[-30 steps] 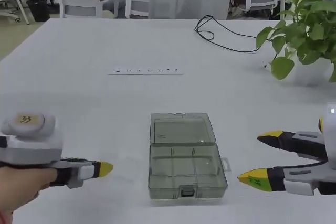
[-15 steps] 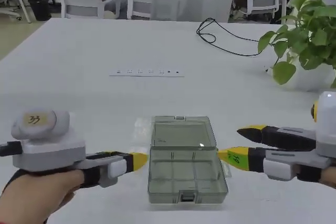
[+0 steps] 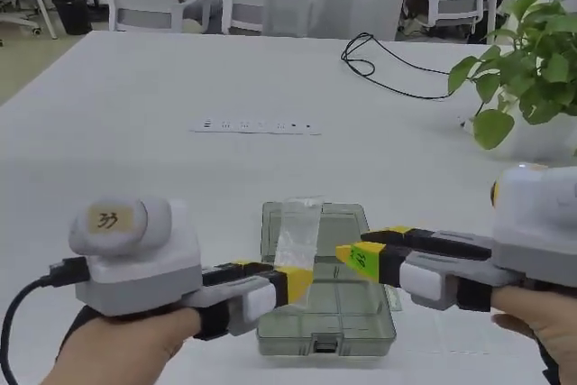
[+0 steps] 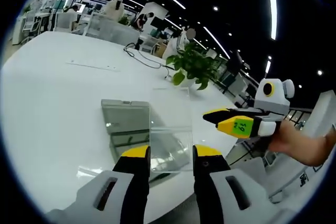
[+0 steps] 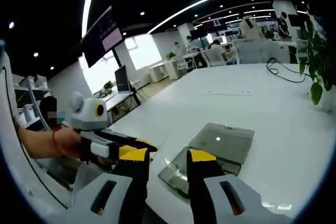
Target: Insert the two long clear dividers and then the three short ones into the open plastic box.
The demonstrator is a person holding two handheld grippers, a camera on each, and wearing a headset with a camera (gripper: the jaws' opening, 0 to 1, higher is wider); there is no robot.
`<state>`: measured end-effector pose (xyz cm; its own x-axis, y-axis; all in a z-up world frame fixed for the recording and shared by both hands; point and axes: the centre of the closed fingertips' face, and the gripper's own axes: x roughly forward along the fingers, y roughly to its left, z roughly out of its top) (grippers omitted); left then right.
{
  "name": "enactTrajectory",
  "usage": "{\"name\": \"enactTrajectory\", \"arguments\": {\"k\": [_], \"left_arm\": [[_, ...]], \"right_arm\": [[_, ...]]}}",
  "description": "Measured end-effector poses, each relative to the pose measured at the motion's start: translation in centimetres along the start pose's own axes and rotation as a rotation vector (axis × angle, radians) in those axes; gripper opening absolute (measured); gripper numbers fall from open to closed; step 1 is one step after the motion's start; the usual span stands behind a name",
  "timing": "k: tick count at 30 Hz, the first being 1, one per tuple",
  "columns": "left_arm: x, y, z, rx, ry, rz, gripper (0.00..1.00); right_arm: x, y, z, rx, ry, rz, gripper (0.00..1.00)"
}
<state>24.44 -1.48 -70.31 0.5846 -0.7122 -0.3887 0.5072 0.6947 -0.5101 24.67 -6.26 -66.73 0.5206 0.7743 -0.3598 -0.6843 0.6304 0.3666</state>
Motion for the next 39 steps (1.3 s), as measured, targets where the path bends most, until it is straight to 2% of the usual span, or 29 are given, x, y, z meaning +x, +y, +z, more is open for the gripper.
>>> {"name": "enactTrajectory", "arguments": {"k": [5, 7, 16, 21, 26, 28, 32, 37, 39], "left_arm": [[0.4, -0.9, -0.1, 0.012, 0.001, -0.016, 0.30], [0.5, -1.2, -0.1, 0.038, 0.003, -0.022, 0.30], [0.5, -2.0, -0.3, 0.078, 0.010, -0.032, 0.30], [0.4, -2.1, -0.4, 0.077, 0.012, -0.033, 0.30], [0.4, -2.2, -0.4, 0.065, 0.010, -0.037, 0.30], [0.4, -2.1, -0.4, 0.073, 0.008, -0.035, 0.28], [0.5, -2.5, -0.6, 0.064, 0.014, -0.056, 0.33], [0.6, -2.8, -1.0, 0.097, 0.032, -0.068, 0.35], [0.6, -2.9, -1.2, 0.141, 0.039, -0.077, 0.36]], "right_arm": [[0.7, 0.1, -0.3, 0.035, 0.011, -0.015, 0.22], [0.8, 0.2, -0.4, 0.060, 0.009, -0.017, 0.19], [1.3, 0.4, -0.8, 0.107, 0.015, -0.032, 0.13], [1.5, 0.6, -1.0, 0.145, 0.017, -0.034, 0.08], [1.5, 0.6, -0.9, 0.173, 0.003, -0.064, 0.07], [1.6, 0.9, -0.9, 0.187, 0.002, -0.057, 0.07], [1.6, 0.8, -1.1, 0.189, 0.014, -0.063, 0.07], [1.6, 0.7, -1.2, 0.194, 0.029, -0.068, 0.07], [1.5, 0.7, -1.0, 0.211, 0.025, -0.062, 0.07]]}}
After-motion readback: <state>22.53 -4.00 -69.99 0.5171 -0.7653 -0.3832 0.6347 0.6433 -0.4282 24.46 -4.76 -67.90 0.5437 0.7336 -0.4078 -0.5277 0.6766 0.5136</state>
